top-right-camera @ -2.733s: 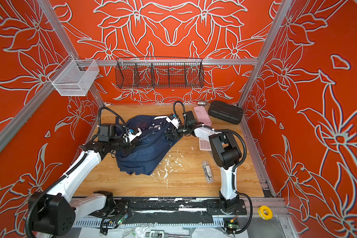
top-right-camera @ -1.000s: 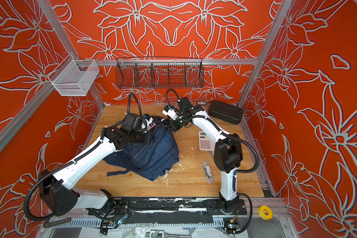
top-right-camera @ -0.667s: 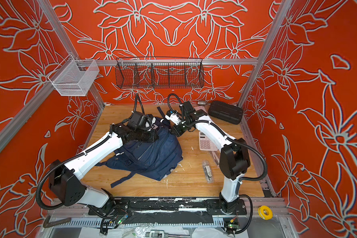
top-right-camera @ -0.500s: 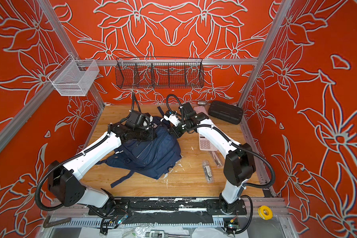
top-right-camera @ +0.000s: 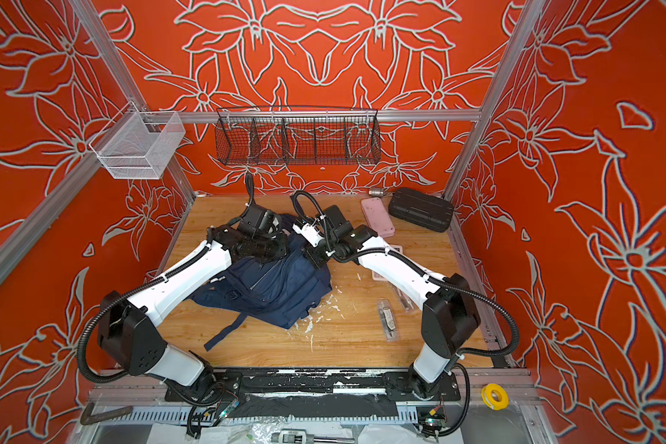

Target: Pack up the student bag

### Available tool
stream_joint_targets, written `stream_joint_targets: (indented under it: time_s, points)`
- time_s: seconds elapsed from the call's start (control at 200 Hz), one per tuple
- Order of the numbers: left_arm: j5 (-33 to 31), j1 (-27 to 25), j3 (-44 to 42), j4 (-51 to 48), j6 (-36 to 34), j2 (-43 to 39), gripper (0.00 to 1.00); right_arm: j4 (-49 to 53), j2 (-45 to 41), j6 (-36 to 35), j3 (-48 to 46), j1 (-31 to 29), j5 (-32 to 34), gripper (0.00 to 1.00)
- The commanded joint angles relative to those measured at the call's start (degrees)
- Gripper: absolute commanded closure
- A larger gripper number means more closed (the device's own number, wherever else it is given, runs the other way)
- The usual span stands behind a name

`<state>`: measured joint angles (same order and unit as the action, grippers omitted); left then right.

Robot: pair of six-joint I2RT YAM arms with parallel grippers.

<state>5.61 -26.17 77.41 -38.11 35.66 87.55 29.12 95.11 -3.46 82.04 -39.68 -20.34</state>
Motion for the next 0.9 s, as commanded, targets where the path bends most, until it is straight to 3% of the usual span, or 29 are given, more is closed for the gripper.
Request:
stream_joint_targets:
  time_s: [0.0,0.195,0.3,0.375,0.455,0.58,0.691,0.896]
  points:
    - [-5.38,1.29,3.1,5.39,3.56,-0.08,1.0,-1.97,-1.59,3.62,-1.78,-2.15,-3.86,1.0]
    - [-1.03,1.37,4.32,4.45,-4.65,-1.27,1.0,-3.24,-3.05,1.3,-4.29,0.16,-6.25,1.0]
    - [6.77,2.33,5.13,1.85,-12.74,-1.12,1.0,0.58,-1.78,-3.64,-1.71,2.83,-10.82,1.0]
    - [11.9,2.79,6.48,-1.7,-20.14,-0.68,0.69,2.0,-1.21,-7.26,-0.59,4.53,-15.25,1.0]
    - [12.92,2.97,7.41,-5.78,-28.58,-0.82,0.46,2.13,-1.32,-9.69,-0.39,6.52,-19.53,1.0]
    - [12.39,3.15,4.65,-6.32,-40.09,-2.67,0.27,2.63,-1.26,-12.39,0.5,9.06,-23.19,1.0]
    - [14.52,3.01,1.09,-4.67,-47.55,-4.44,0.22,4.67,-0.06,-13.37,2.82,10.7,-24.86,1.0]
    - [11.85,2.73,-6.34,-0.6,-53.38,-6.57,0.23,6.84,1.76,-15.19,5.22,12.23,-25.75,1.0]
